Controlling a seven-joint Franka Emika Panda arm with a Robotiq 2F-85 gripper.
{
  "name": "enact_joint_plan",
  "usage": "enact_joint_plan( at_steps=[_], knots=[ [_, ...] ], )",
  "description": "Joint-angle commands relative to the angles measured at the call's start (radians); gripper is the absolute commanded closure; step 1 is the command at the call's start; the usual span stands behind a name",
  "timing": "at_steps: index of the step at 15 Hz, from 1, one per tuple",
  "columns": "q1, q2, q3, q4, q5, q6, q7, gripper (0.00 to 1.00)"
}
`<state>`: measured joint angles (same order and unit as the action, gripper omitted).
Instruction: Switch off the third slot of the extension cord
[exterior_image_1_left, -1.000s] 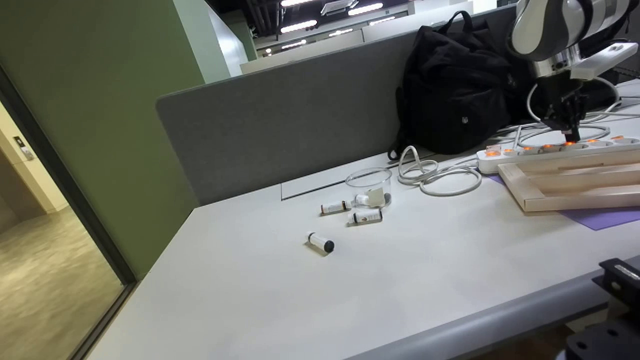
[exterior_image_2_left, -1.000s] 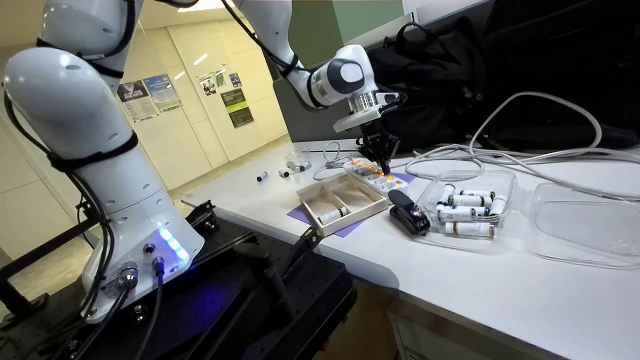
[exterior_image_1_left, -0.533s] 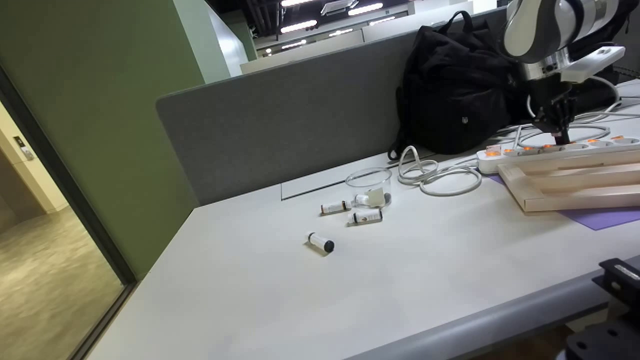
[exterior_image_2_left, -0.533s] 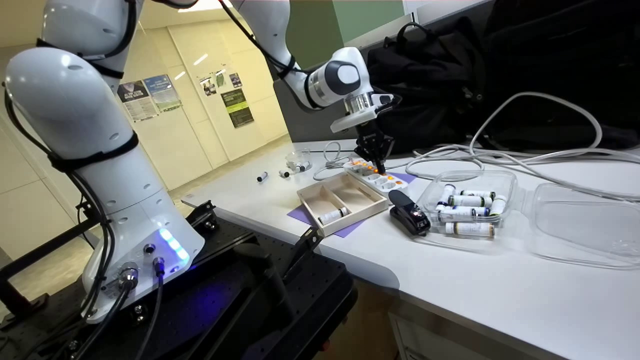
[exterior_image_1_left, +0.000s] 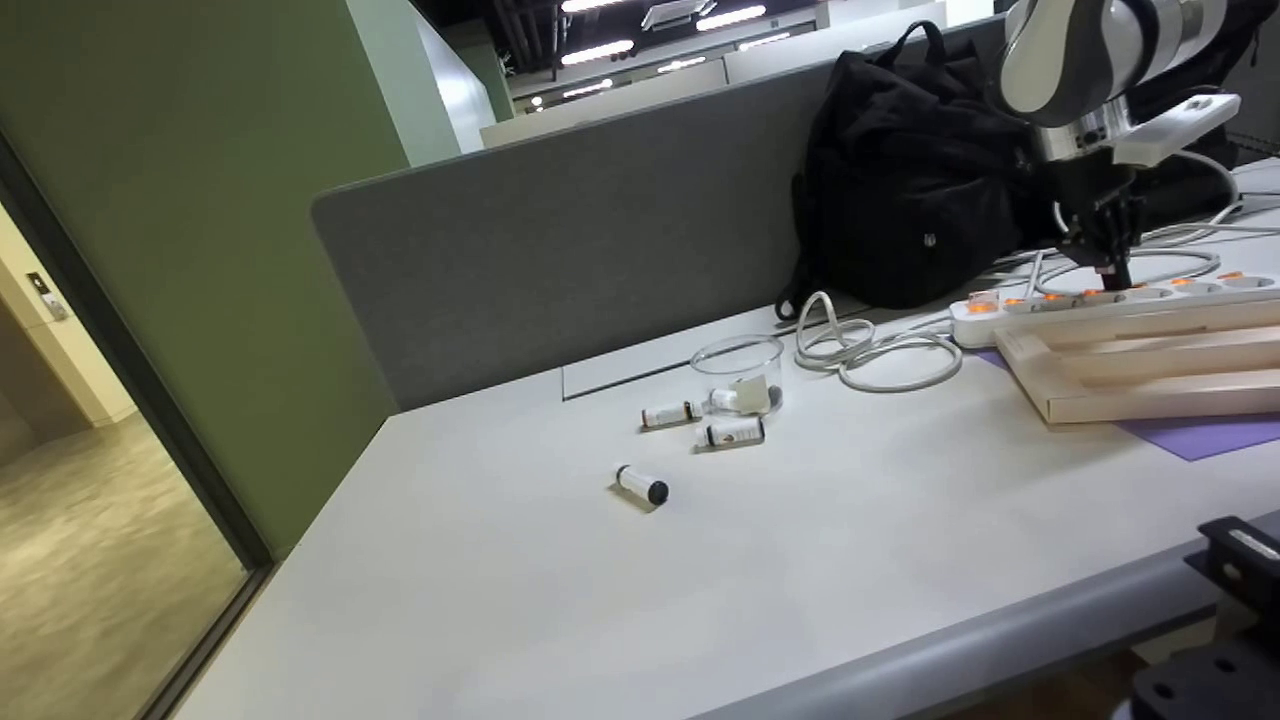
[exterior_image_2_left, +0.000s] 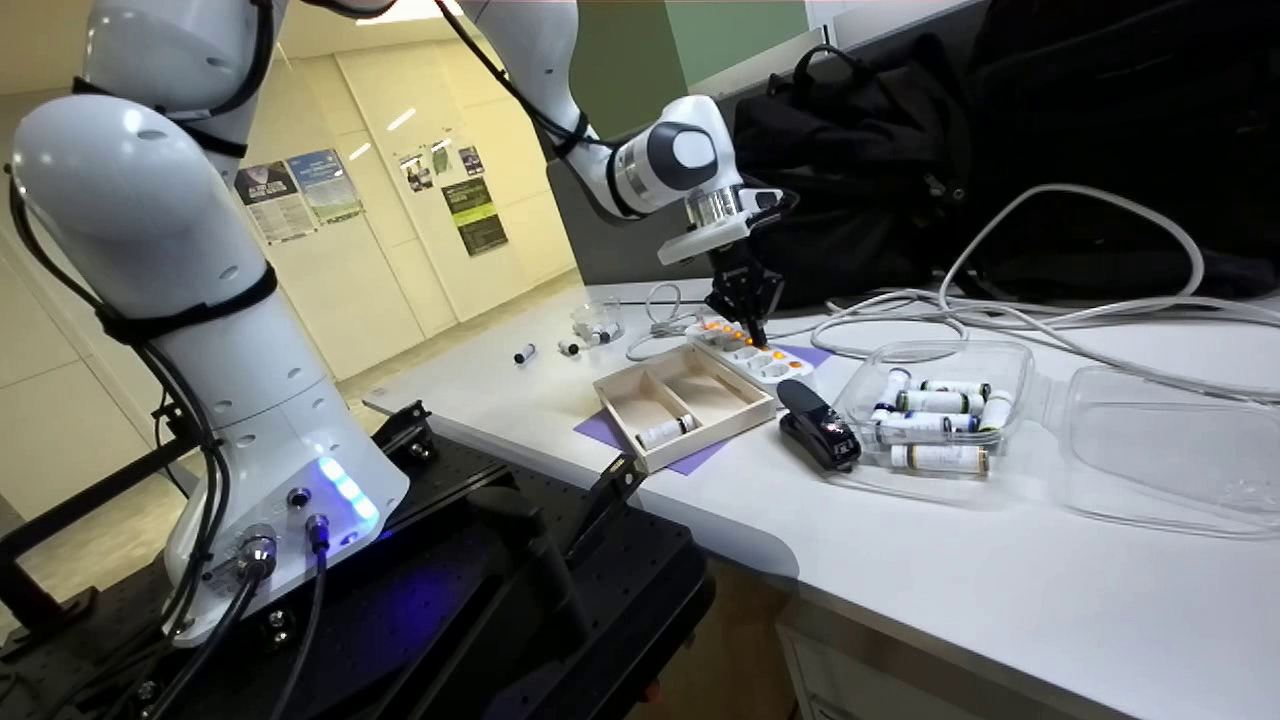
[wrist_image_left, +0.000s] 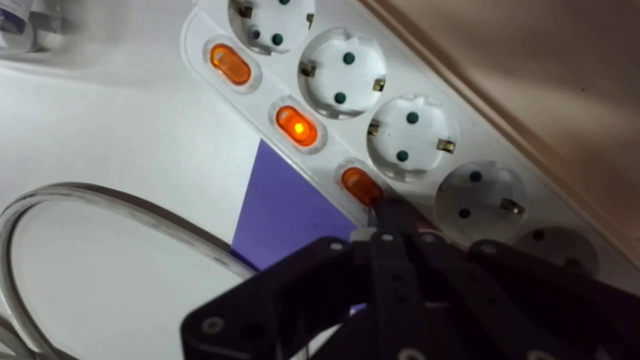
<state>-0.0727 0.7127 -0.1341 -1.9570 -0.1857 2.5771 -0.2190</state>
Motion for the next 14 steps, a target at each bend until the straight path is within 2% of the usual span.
enact_joint_plan(
  at_steps=[1,8,9,10,11,12,14],
  knots=[
    [0.005,-0.019,0.04,0.017,0.019,-0.016,0.043,1.0],
    [0.039,-0.18,0.086,-0.003,0.062,-0.057,0.081,1.0],
    [0.049,-0.216,0.084,-0.009,0.062,-0.091,0.094,0.74],
    [0.056,-0.237,0.081,0.005,0.064,-0.16,0.111,0.73],
    [0.036,-0.169,0.092,0.023,0.055,-0.082,0.06,0.68],
    [0.039,-0.191,0.094,0.023,0.056,-0.104,0.061,0.85],
    [0.038,-0.19,0.095,0.021,0.056,-0.101,0.059,0.73]
  ],
)
